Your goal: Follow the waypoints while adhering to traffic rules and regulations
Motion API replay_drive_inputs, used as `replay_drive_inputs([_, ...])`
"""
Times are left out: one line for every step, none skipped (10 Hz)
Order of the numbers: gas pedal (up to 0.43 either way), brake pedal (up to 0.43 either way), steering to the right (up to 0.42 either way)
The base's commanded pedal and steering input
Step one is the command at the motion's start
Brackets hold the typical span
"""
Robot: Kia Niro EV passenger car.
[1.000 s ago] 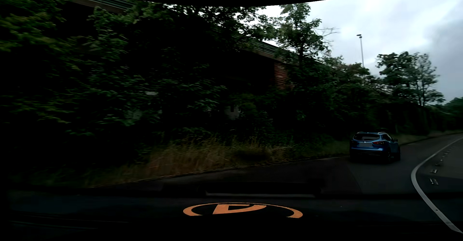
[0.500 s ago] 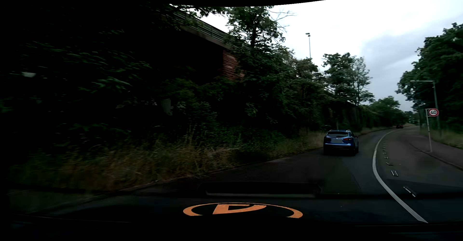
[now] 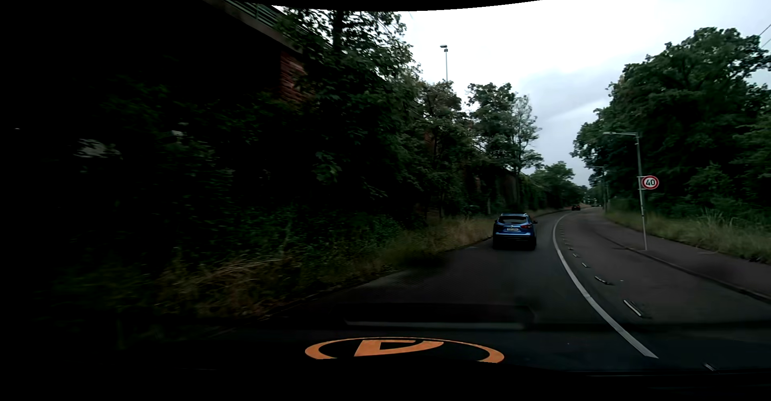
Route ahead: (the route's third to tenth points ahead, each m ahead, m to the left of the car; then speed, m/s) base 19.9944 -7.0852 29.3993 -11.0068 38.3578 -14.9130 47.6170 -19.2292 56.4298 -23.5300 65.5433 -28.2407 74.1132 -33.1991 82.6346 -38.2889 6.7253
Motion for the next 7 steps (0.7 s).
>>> replay_drive_inputs([0.319,0.000,0.183])
replay_drive_inputs([0.319,0.000,0.180])
replay_drive_inputs([0.319,0.000,0.182])
replay_drive_inputs([0.319,0.000,0.181])
replay_drive_inputs([0.319,0.000,0.176])
replay_drive_inputs([0.319,0.000,0.162])
replay_drive_inputs([0.319,0.000,0.145])
